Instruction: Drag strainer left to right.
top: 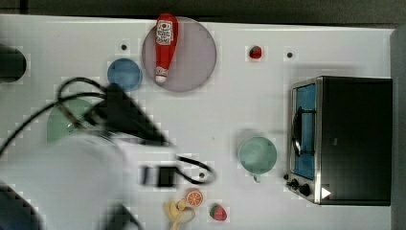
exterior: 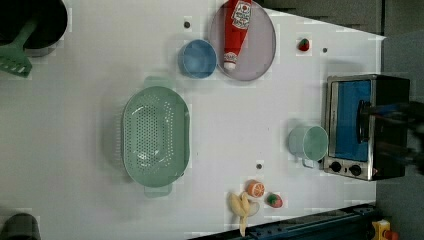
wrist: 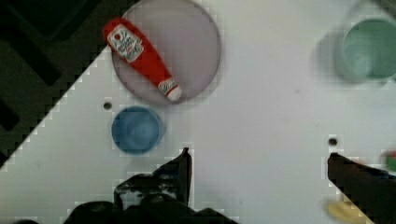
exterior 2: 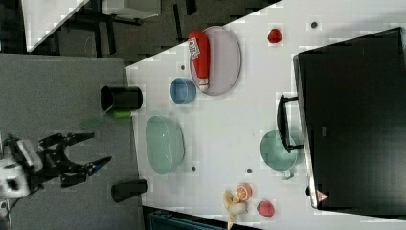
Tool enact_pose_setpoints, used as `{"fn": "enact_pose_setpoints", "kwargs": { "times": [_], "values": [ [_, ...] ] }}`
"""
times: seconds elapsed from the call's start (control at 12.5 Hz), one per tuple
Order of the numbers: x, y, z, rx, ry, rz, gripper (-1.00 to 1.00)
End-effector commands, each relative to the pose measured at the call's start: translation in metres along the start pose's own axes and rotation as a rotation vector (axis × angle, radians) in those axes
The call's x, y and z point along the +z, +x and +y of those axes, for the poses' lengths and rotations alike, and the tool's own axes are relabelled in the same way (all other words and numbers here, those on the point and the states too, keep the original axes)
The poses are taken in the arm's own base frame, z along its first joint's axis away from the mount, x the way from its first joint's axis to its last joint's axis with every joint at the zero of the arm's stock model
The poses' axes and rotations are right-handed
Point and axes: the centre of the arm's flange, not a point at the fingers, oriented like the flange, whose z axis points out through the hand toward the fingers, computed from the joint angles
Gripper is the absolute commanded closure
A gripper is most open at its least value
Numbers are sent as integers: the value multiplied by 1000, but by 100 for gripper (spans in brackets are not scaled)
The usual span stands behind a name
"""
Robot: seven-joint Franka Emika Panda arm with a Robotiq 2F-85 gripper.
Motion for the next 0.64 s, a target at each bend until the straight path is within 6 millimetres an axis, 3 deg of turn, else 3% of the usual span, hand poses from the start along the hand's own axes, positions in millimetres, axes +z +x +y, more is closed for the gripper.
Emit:
{"fn": "enact_pose_setpoints", "kwargs": {
  "times": [0.08, 0.4, 0.64],
  "values": [
    [65, -70, -47, 107, -98, -74, -100],
    [133, -132, -88, 345, -134, -126, -100],
    [189, -156, -103, 474, -165, -178, -100]
  ]
}}
